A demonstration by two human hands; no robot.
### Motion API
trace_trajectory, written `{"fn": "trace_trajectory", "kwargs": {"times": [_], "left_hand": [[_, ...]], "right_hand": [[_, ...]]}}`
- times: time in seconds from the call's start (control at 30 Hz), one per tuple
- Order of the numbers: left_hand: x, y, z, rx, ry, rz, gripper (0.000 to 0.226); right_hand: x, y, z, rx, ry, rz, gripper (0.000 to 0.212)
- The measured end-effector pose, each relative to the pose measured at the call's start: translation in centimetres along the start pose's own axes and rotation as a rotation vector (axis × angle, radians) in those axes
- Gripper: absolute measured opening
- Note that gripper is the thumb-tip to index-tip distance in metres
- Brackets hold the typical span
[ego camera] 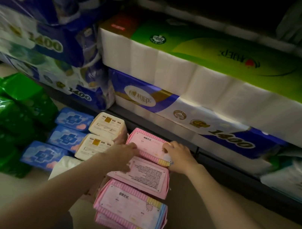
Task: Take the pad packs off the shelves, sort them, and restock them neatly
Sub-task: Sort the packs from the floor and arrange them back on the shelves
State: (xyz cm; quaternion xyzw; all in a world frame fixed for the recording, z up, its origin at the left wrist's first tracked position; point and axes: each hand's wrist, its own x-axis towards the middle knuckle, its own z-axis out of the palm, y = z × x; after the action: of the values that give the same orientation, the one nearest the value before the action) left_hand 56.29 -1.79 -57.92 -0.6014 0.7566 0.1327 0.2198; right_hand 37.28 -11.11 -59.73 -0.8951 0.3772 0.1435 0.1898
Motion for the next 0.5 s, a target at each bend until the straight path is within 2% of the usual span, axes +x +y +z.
{"fn": "trace_trajectory", "kwargs": {"times": [0.07, 0.2, 0.37, 0.5], "left_hand": [[-0.7, -0.6, -1.2, -0.132, 0.044, -0.040, 0.064], [-2.4, -1.4, -2.1, -0.139, 0.056, -0.009, 0.070], [-3.1, -0.4, 1.2, -0.003, -0.056, 0.019, 0.071], [-1.0, -0.6, 1.1, 0.182, -0.094, 0.099, 0.096]], "right_hand": [[-0.6, -0.5, -2.1, 0.028, 0.000, 0.007, 0.042], [-2.9, -2.2, -8.3, -0.031, 0.019, -0.036, 0.045], [-6.2, -3.2, -13.4, -0.188, 0.064, -0.021, 0.042], [-6.5, -3.6, -14.9, -0.259, 0.083, 0.004, 0.045]]}}
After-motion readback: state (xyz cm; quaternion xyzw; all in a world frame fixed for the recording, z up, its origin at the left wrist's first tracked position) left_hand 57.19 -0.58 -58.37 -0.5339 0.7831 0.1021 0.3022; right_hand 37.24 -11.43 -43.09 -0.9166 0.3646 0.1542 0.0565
